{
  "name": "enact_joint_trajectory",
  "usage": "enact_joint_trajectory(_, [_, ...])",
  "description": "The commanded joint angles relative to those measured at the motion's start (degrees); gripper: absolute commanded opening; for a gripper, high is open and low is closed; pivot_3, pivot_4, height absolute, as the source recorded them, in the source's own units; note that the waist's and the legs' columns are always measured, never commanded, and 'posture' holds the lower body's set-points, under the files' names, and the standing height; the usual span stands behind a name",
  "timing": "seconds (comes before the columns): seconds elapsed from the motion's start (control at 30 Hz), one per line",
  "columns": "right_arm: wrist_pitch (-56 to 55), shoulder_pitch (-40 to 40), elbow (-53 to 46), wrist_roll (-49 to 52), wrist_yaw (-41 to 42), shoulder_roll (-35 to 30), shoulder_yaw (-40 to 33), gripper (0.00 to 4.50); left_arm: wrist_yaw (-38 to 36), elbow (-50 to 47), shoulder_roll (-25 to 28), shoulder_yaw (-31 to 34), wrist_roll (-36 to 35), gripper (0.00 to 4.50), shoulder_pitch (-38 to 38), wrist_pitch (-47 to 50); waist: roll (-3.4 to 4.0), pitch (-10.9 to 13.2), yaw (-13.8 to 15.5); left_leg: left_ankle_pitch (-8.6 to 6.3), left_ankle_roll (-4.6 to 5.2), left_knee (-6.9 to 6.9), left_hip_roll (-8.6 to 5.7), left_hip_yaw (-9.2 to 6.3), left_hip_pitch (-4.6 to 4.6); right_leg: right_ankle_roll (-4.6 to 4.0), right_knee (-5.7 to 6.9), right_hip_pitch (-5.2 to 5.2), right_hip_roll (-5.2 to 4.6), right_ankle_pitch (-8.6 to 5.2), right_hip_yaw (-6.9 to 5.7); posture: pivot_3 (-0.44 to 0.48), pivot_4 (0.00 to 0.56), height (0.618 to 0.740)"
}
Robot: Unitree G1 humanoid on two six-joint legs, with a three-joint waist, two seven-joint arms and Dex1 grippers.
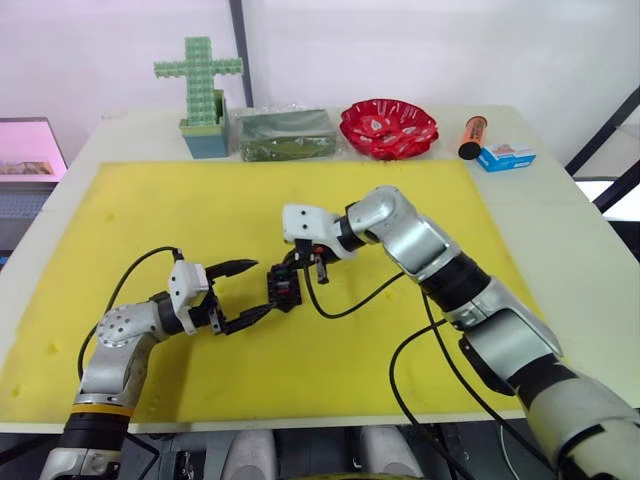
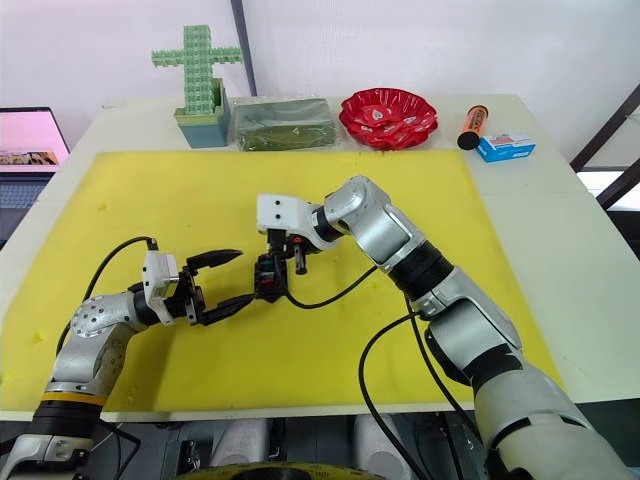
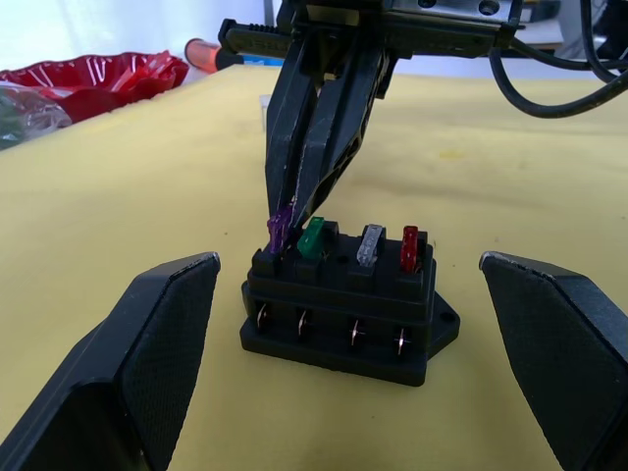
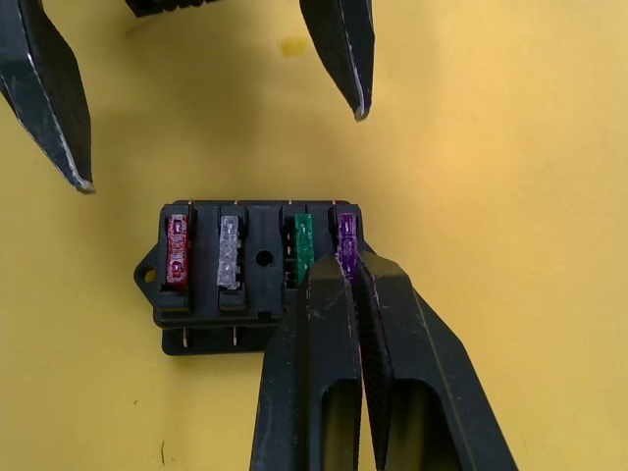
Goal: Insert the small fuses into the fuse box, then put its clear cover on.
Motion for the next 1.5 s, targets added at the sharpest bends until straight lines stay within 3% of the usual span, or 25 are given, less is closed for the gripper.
enact_joint_trajectory(0.03, [-0.67, -0.69, 0.67, -0.99, 0.0, 0.62, -0.23, 0.01, 0.38, -2.47, 0.51, 0.51, -0.15, 4.5, -0.37, 0.2, 0.0, 0.0, 0.0, 0.0, 0.0, 0.0, 0.0, 0.0, 0.0, 0.0, 0.0, 0.0, 0.0, 0.0, 0.0, 0.0, 0.15, 0.74])
enact_joint_trajectory(0.4, [-0.99, -1.57, 3.16, -1.32, 1.24, 1.18, -0.18, 0.01, 0.51, -2.49, 0.72, 0.55, -0.09, 4.5, -0.91, 1.0, 0.0, 0.0, -0.02, 0.0, 0.0, 0.0, 0.0, 0.0, 0.06, 0.0, 0.01, 0.05, 0.0, 0.0, 0.0, 0.0, 0.15, 0.74])
enact_joint_trajectory(0.47, [-1.22, -1.62, 3.4, -1.28, 1.17, 1.26, -0.41, 0.5, 0.48, -2.49, 0.77, 0.5, -0.09, 4.5, -0.97, 1.09, 0.0, 0.0, -0.01, 0.0, 0.0, 0.0, 0.0, 0.0, 0.07, 0.0, 0.01, 0.06, 0.0, 0.0, 0.0, 0.0, 0.15, 0.74])
enact_joint_trajectory(1.5, [0.46, -2.06, -0.96, 3.09, 4.21, 1.32, -4.98, 0.5, -0.21, -1.9, 0.42, 0.13, 0.15, 4.5, -1.3, 0.61, 0.01, 0.01, -0.04, 0.0, 0.0, -0.01, 0.0, 0.01, 0.06, 0.01, 0.01, 0.04, 0.0, 0.0, 0.0, 0.0, 0.15, 0.74])
